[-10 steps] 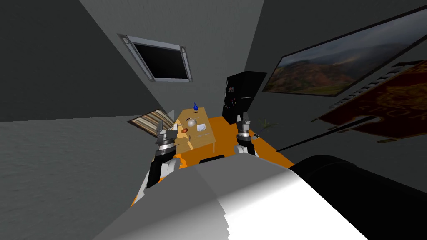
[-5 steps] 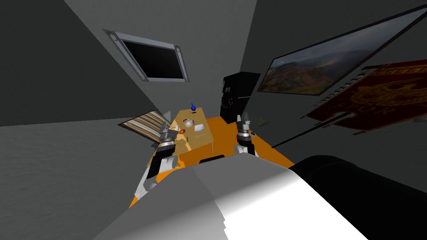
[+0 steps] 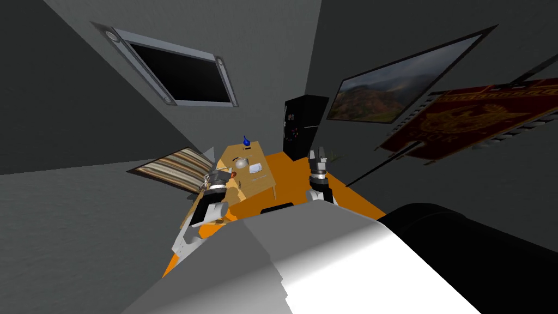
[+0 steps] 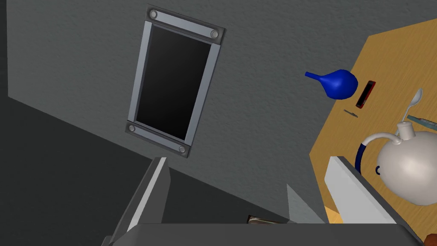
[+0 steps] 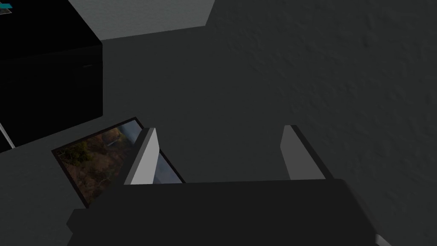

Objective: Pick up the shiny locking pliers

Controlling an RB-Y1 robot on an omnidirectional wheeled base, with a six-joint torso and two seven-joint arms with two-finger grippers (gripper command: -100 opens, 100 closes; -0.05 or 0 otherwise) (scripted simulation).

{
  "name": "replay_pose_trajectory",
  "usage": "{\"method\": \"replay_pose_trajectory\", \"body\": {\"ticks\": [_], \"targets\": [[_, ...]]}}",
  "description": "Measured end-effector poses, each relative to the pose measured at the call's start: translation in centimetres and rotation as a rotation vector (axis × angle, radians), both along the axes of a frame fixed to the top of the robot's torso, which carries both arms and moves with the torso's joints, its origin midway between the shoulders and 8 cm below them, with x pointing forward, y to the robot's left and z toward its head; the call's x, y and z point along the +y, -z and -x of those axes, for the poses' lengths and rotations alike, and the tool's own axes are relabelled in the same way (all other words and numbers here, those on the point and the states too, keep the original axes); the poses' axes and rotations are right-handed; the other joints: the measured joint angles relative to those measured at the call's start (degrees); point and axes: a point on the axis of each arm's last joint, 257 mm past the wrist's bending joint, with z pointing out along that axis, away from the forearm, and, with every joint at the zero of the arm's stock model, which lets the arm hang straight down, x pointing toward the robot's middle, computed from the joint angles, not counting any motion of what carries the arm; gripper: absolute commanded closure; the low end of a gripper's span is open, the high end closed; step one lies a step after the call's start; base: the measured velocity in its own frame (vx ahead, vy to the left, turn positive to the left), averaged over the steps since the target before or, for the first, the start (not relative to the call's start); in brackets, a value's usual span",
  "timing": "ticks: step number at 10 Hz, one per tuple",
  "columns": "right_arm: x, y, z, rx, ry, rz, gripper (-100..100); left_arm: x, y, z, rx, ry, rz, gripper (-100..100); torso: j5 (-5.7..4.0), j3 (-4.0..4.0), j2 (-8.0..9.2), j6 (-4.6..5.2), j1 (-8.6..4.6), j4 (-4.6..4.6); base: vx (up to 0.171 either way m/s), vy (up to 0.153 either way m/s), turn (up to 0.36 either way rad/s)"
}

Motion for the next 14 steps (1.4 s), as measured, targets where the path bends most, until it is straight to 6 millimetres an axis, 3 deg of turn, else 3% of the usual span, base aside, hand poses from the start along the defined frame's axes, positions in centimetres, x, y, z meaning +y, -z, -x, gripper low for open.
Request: {"method": "replay_pose_trajectory", "body": {"ticks": [3, 6, 10, 14], "targets": [[0.0, 0.0, 0.0, 0.0, 0.0, 0.0, 0, 2.2, 1.7, -1.3, 0.054, -0.015, 0.04, -100, 0.01, -0.01, -0.03, 0.01, 0.04, 0.0, -0.013, -0.016, -0.145], [0.0, 0.0, 0.0, 0.0, 0.0, 0.0, 0, 6.5, 3.9, -2.9, 0.132, -0.052, 0.112, -100, 0.0, -0.01, -0.02, -0.01, 0.02, 0.0, -0.015, -0.026, -0.17], [0.0, 0.0, 0.0, 0.0, 0.0, 0.0, 0, 11.1, 7.1, -3.4, 0.225, -0.112, 0.22, -100, 0.01, -0.01, -0.02, -0.01, 0.05, 0.0, -0.012, -0.015, -0.131], [0.0, 0.0, 0.0, 0.0, 0.0, 0.0, 0, 15.1, 9.0, -3.7, 0.279, -0.17, 0.312, -100, 0.01, -0.02, -0.05, 0.03, 0.06, 0.0, -0.004, -0.007, -0.085]]}}
